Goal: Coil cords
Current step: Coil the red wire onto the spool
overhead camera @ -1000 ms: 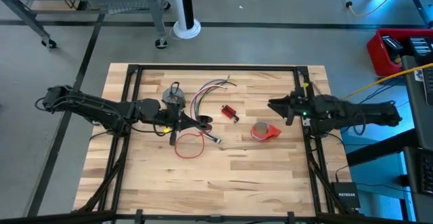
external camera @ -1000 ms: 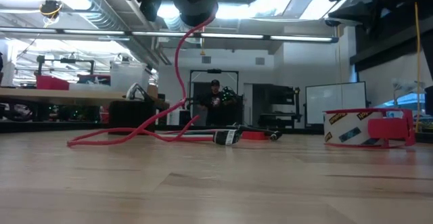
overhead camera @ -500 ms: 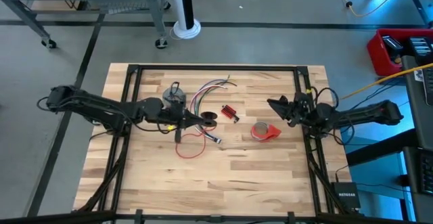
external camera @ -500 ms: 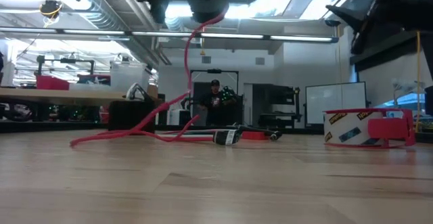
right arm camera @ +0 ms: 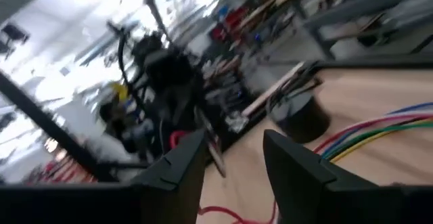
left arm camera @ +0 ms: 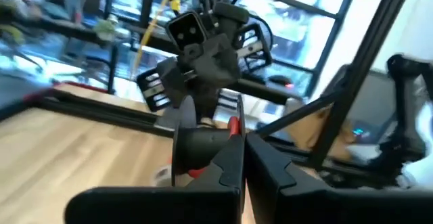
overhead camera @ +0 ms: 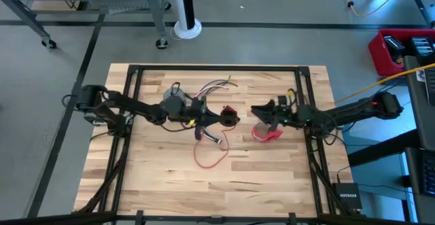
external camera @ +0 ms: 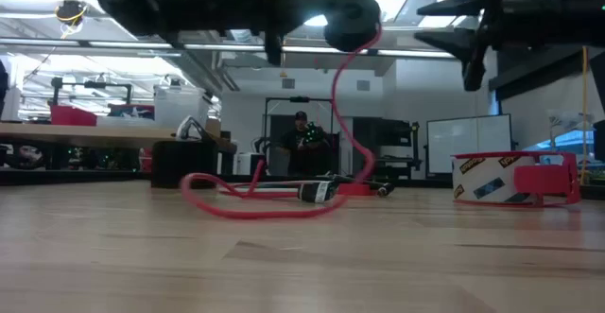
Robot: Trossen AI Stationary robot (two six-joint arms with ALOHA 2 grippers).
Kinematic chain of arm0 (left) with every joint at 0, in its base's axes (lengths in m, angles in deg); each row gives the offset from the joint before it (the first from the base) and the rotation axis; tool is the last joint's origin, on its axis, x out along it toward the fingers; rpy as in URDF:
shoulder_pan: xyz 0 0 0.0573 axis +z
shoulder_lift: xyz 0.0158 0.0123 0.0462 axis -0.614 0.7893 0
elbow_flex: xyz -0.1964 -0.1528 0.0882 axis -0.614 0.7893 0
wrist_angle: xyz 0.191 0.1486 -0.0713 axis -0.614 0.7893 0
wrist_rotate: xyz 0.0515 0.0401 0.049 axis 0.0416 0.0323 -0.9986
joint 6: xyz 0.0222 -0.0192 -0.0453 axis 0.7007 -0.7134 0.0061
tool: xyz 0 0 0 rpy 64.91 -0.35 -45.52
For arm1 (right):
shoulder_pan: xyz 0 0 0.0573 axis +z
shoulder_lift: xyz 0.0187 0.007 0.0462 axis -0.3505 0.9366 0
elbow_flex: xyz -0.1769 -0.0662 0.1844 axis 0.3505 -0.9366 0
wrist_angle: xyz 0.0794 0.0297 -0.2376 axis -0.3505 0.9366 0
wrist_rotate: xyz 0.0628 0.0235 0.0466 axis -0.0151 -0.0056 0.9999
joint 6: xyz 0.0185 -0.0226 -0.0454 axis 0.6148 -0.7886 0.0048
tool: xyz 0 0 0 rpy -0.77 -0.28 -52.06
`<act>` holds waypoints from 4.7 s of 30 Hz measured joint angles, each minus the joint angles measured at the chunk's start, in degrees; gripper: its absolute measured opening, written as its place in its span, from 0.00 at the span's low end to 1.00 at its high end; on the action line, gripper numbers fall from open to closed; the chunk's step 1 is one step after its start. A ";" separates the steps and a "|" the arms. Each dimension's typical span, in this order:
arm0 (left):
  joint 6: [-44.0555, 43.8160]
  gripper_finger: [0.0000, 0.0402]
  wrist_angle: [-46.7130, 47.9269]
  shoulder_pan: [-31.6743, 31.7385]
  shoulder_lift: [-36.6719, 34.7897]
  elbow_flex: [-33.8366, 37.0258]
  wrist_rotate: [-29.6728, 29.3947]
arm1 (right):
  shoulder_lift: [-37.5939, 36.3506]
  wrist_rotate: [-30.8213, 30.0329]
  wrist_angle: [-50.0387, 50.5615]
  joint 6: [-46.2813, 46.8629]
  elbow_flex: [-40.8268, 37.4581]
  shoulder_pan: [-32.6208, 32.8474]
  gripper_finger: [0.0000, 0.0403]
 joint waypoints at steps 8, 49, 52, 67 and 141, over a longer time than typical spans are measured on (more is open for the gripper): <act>-1.40 0.00 0.08 2.38 5.13 -6.21 8.42 | 10.11 7.33 0.04 -0.66 5.47 0.00 0.38; -2.96 0.01 2.33 5.64 4.64 -6.76 11.44 | 12.62 5.98 -0.78 -1.43 7.52 0.00 0.01; -2.29 0.01 3.64 5.55 4.60 -6.78 11.66 | 12.62 5.96 -0.43 -1.44 7.50 0.00 0.01; -0.15 0.01 9.26 9.11 4.34 -6.89 12.02 | 12.29 4.82 0.42 -1.36 7.36 -0.09 0.01; 7.17 0.35 9.45 2.31 -0.41 -8.14 -6.74 | 12.09 6.90 -3.32 -1.45 7.52 0.07 0.01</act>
